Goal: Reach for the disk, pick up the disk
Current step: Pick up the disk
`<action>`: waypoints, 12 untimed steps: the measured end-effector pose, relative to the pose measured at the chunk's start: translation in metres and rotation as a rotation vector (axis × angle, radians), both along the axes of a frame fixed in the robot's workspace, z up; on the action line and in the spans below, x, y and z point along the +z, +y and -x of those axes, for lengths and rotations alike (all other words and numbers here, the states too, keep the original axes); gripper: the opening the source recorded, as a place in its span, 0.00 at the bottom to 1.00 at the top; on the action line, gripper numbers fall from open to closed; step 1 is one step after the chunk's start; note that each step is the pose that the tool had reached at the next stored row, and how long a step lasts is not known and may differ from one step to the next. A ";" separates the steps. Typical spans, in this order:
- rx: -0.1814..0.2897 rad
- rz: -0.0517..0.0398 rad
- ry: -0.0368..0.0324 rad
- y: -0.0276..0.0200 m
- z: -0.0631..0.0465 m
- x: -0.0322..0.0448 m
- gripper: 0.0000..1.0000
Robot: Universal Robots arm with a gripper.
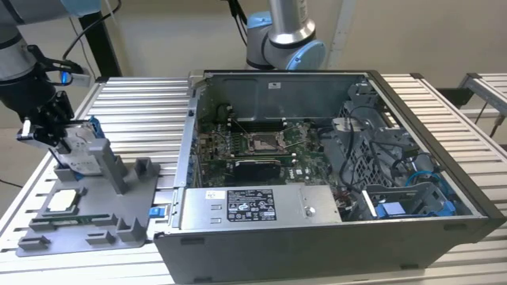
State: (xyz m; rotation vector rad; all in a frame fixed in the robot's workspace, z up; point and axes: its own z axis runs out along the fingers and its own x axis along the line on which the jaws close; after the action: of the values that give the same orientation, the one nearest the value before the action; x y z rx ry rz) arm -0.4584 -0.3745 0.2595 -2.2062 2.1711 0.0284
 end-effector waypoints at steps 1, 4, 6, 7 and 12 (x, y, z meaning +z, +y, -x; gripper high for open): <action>0.000 0.0000 0.0000 0.0000 0.000 0.0000 0.00; 0.000 0.0000 0.0001 0.0000 0.000 0.0000 0.00; 0.000 -0.0001 0.0000 0.0000 0.000 0.0000 0.00; 0.000 -0.0001 0.0000 0.0000 0.000 0.0000 0.00; -0.003 -0.0007 -0.0014 0.0001 -0.001 0.0029 0.00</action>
State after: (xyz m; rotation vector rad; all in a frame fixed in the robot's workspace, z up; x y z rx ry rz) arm -0.4578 -0.3744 0.2624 -2.2023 2.1730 0.0276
